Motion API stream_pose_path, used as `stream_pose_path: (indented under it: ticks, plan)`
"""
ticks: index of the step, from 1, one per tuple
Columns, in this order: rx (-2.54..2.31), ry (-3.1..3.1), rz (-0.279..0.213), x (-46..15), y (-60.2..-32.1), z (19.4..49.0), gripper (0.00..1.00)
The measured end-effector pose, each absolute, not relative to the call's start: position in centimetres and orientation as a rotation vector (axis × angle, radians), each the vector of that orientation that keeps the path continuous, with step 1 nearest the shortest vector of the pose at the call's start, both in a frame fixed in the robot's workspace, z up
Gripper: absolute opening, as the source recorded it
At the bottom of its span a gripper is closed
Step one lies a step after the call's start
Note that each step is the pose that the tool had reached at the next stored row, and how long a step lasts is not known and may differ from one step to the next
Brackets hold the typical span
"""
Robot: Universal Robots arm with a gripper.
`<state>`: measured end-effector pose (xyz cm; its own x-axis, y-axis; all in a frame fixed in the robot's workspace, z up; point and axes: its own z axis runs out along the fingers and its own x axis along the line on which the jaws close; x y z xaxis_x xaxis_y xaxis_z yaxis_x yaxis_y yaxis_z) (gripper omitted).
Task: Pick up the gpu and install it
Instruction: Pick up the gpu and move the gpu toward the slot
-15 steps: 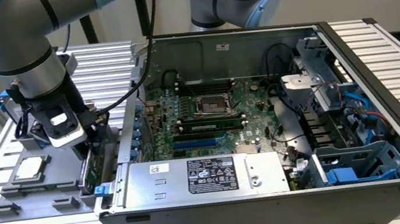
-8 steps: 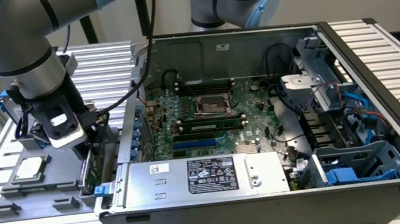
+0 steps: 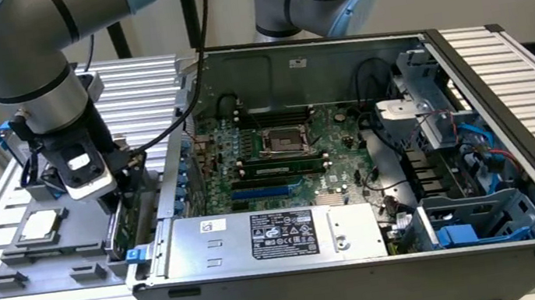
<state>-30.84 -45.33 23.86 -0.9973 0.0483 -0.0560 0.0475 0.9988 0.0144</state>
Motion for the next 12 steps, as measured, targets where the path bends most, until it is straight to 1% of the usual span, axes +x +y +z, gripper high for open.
stream_pose_path:
  ticks: [1,3,4,12]
  plan:
    - [0.074,3.084,0.02,-30.84,-45.32,23.85,0.31]
    - [0.074,3.084,0.02,-30.85,-45.33,23.85,0.31]
    - [0.074,3.084,0.02,-30.84,-45.33,23.84,0.26]
    - [0.074,3.09,0.02,-30.83,-45.32,23.83,0.26]
